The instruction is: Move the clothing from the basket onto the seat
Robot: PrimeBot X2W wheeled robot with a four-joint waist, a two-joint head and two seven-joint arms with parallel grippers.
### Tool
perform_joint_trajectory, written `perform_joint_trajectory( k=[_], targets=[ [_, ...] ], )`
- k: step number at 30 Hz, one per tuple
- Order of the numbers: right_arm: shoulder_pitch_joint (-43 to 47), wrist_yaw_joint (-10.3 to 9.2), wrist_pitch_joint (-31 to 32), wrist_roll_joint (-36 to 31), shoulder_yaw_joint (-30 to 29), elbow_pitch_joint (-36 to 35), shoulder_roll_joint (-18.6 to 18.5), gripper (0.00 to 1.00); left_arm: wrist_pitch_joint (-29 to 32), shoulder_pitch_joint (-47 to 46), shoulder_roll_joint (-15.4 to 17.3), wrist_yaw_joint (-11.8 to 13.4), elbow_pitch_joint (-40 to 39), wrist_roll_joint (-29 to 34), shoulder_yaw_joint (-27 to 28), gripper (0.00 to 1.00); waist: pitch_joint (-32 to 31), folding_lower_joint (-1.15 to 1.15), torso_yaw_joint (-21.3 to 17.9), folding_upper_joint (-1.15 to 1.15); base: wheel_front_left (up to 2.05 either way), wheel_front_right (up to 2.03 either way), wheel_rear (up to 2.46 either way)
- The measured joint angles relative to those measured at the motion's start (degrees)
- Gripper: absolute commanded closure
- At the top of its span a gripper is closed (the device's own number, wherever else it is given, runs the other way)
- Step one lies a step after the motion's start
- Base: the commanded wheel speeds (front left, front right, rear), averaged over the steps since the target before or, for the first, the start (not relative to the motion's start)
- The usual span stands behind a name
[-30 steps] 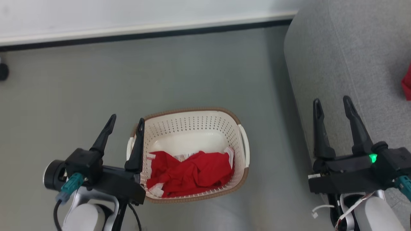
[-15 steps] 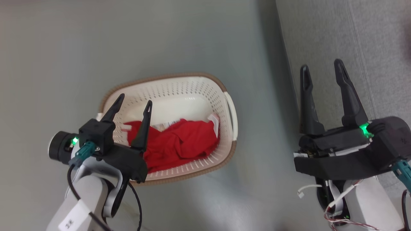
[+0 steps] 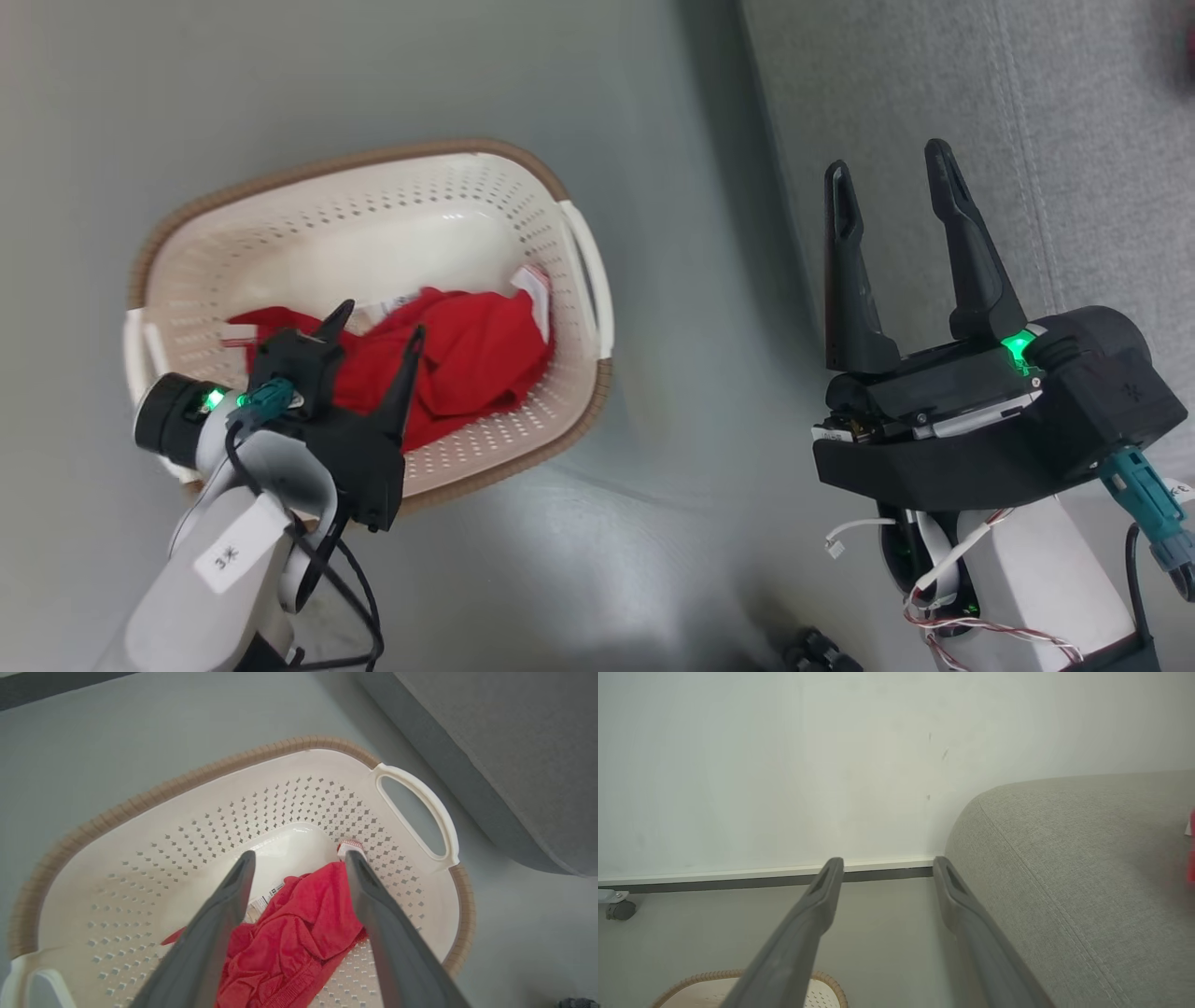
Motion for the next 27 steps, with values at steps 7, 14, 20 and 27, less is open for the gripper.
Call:
perform_joint_trajectory(
  k=[7,14,20,27],
  targets=[
    [-0.21,0.00,-1.33,0.97,0.69,0.79,0.26,0.00,2.80,-2.13,0.11,-0.98,4.65,-0.03,-0.25,0.00,2.67,0.00,-2.46,0.00,0.00,0.00,0.00],
    [-1.26,0.00,-2.41,2.47,2.37,2.16,0.62,0.00,5.63,-3.49,1.22,-1.44,10.02,-0.55,0.19,0.00,5.02,0.00,-5.17,-0.01,0.00,0.00,0.00],
    [-1.25,0.00,-3.32,3.58,2.67,2.53,0.68,0.00,8.18,-5.55,2.04,-1.45,13.36,-0.79,0.59,0.00,6.79,0.00,-7.20,-0.01,0.00,0.00,0.00],
    [-1.34,0.00,-3.91,6.59,3.86,2.49,0.75,0.00,11.15,-8.10,2.94,-1.53,16.81,-1.16,1.25,0.00,9.17,0.00,-8.90,-0.01,0.00,0.00,0.00]
  ],
)
